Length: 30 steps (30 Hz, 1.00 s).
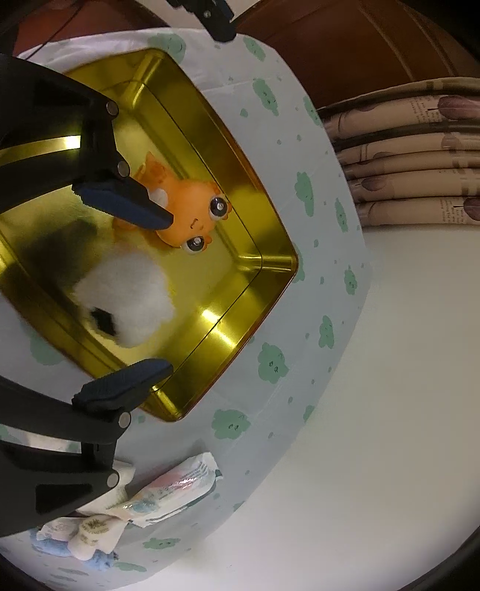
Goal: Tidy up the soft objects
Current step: 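Carry the white fluffy plush into the tin and open the right tool, then grasp the red-and-white GOOD DREAM pouch with the right tool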
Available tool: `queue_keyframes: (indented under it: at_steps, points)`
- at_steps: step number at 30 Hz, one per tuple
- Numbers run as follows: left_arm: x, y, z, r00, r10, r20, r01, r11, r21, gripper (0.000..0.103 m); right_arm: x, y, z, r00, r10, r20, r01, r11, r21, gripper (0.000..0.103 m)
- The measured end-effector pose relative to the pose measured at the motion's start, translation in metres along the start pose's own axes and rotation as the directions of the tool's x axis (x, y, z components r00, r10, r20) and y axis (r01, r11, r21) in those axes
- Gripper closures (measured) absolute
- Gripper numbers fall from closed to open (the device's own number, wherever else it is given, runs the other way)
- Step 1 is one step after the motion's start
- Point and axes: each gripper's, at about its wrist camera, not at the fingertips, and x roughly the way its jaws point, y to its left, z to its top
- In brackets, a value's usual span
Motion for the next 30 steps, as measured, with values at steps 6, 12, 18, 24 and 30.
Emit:
queue_keyframes:
  at_steps: [6,12,18,24,30]
  points:
    - [0.000,-0.005,-0.001,1.000,0.001,0.004,-0.001,1.000,0.022,0.047,-0.035,-0.022,-0.027,1.000,0.009,0.025,-0.010,0.999,0.053,0.032]
    - [-0.002,-0.011,-0.003,1.000,-0.002,0.008,0.001,0.999,0.045,0.047,-0.056,-0.066,-0.066,0.999,-0.055,-0.001,0.054,0.992,0.111,0.027]
    - [0.000,-0.015,-0.005,1.000,-0.004,0.001,0.004,0.998,0.065,0.047,-0.072,-0.118,-0.106,0.992,-0.123,-0.034,0.128,0.968,0.217,0.014]
    - [-0.002,-0.020,-0.007,1.000,0.000,0.015,-0.002,0.996,0.089,0.047,-0.075,-0.152,-0.142,0.982,-0.176,-0.073,0.190,0.941,0.280,0.011]
    - [-0.005,-0.029,-0.010,0.999,0.006,0.039,-0.011,0.992,0.129,0.047,-0.065,-0.172,-0.163,0.977,-0.184,-0.107,0.209,0.926,0.316,0.008]
